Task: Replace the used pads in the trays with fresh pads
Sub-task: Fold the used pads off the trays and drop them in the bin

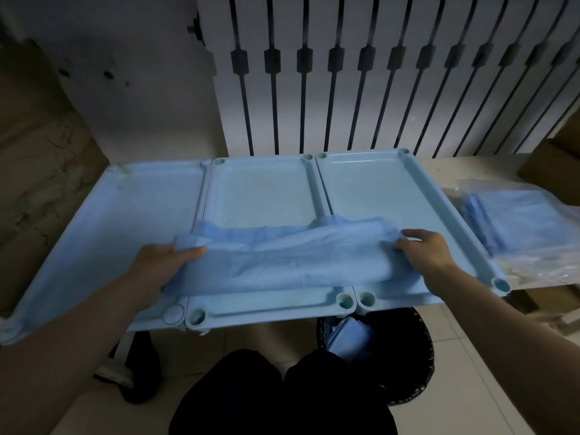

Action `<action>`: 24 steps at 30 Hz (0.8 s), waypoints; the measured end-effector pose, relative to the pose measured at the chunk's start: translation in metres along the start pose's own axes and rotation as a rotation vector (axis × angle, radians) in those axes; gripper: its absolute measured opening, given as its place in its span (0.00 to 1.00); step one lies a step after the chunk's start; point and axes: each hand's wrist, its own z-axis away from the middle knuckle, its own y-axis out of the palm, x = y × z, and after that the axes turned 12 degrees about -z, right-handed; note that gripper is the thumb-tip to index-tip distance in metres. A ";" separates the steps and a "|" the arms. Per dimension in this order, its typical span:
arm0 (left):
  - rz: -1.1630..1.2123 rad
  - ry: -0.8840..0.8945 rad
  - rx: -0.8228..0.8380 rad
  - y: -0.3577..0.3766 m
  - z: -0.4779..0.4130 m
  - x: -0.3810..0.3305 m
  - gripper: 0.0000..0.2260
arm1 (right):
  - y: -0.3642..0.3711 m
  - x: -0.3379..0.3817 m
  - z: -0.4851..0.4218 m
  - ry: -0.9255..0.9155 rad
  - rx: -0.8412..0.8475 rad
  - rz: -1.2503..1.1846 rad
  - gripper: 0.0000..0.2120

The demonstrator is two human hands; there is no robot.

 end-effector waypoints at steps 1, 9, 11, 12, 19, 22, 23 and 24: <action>0.043 -0.006 0.015 -0.002 0.001 0.004 0.10 | 0.000 -0.001 0.001 -0.018 -0.012 0.003 0.16; -0.294 0.286 -0.296 0.006 0.005 -0.001 0.13 | 0.005 -0.008 0.003 -0.268 -0.130 0.081 0.16; -0.425 0.361 -0.374 0.013 0.000 -0.008 0.10 | 0.007 -0.008 0.003 -0.291 -0.142 0.126 0.17; -0.488 0.353 -0.391 0.017 -0.001 -0.009 0.08 | 0.008 -0.008 0.003 -0.280 -0.130 0.162 0.18; -0.939 0.224 -0.423 0.031 0.008 0.007 0.09 | 0.012 -0.015 -0.001 -0.266 -0.048 0.357 0.19; -1.027 0.215 -0.436 0.031 0.012 0.008 0.10 | 0.013 -0.015 -0.003 -0.293 -0.045 0.401 0.19; -1.039 0.217 -0.434 0.031 0.013 0.009 0.10 | 0.014 -0.015 -0.004 -0.296 -0.046 0.416 0.19; -1.045 0.220 -0.434 0.032 0.013 0.010 0.11 | 0.015 -0.016 -0.004 -0.302 -0.047 0.434 0.19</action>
